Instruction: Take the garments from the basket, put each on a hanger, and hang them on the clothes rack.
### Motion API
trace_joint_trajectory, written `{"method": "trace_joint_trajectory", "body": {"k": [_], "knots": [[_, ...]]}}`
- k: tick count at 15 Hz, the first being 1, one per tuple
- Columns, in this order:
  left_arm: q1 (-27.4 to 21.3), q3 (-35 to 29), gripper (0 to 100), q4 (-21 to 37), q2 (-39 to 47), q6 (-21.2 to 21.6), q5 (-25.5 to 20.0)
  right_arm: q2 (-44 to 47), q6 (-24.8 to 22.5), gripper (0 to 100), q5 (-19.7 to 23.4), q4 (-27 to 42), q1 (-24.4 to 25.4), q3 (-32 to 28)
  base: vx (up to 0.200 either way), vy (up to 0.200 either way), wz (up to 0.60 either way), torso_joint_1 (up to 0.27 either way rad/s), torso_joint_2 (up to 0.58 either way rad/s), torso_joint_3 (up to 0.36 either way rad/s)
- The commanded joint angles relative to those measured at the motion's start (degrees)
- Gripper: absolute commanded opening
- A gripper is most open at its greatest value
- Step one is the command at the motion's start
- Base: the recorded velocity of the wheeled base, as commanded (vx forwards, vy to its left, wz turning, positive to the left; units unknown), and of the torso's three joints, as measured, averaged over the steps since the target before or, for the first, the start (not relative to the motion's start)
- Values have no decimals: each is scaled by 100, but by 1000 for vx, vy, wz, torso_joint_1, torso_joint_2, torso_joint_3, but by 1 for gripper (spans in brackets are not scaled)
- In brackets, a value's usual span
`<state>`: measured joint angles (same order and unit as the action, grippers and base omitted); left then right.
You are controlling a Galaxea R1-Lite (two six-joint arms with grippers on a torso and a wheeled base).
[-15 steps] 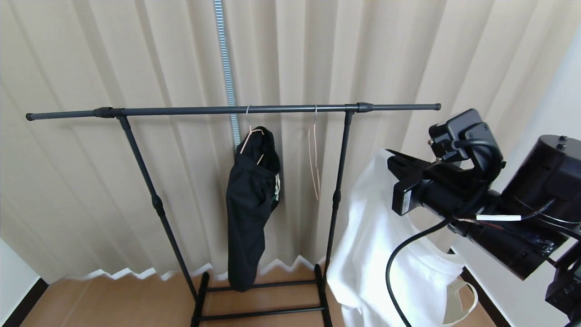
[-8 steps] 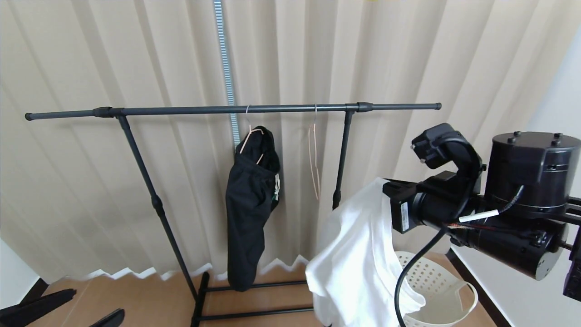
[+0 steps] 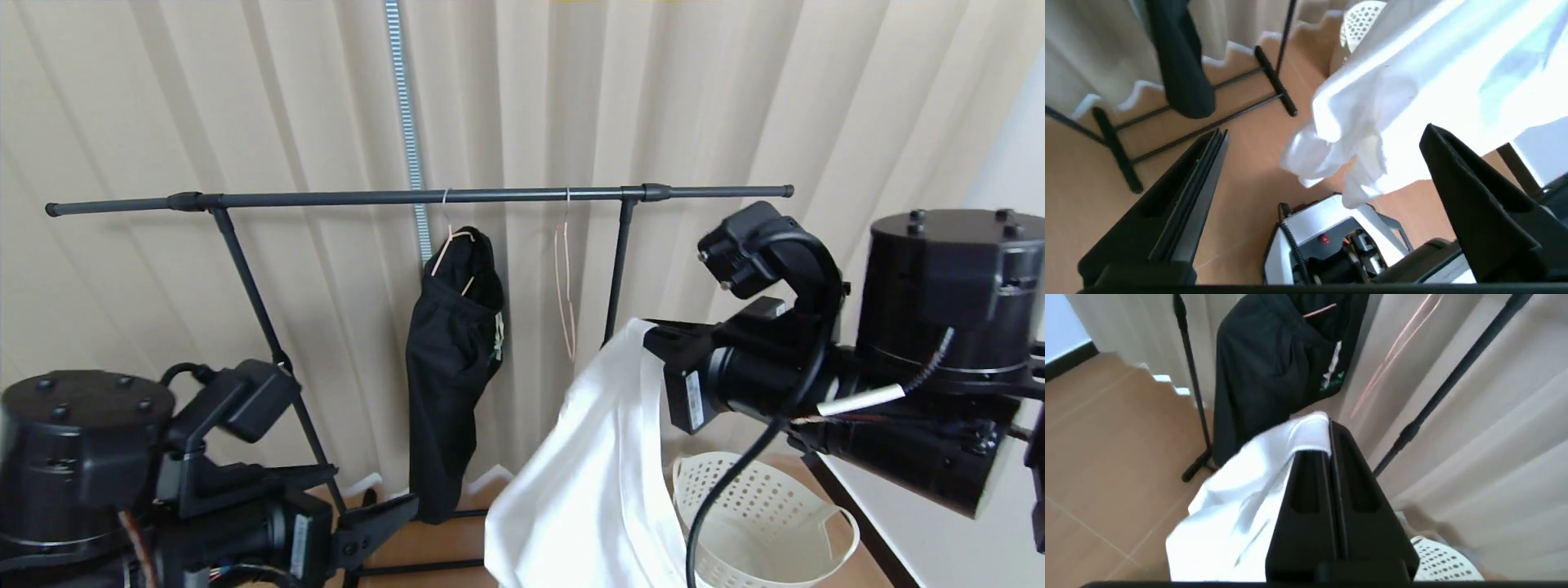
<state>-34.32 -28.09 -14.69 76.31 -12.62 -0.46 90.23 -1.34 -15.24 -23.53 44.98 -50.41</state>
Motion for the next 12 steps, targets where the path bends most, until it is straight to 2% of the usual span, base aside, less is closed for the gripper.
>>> {"method": "trace_joint_trajectory", "body": {"k": [1,2,4,5,8,12], "knots": [[-506,-883,100,-25,1131,-320,81,917,371,0,-454,788,81,-1551,0,0,0,0,0,0],[-567,-1067,100,-16,1254,-355,117,1022,503,0,-480,850,81,-1771,0,0,0,0,0,0],[-928,-1516,100,-8,1659,-619,187,1269,1576,0,-638,876,257,-1903,0,0,0,0,0,0],[-1042,-1639,100,1,1817,-777,187,1444,1742,0,-761,806,265,-1955,0,0,0,0,0,0],[-1218,-2183,100,10,2309,-1243,389,1523,1866,0,-937,797,283,-2149,0,0,0,0,0,0],[-1227,-2658,100,-8,2669,-1560,776,1515,2050,0,-955,788,283,-2219,0,0,0,0,0,0]]}}
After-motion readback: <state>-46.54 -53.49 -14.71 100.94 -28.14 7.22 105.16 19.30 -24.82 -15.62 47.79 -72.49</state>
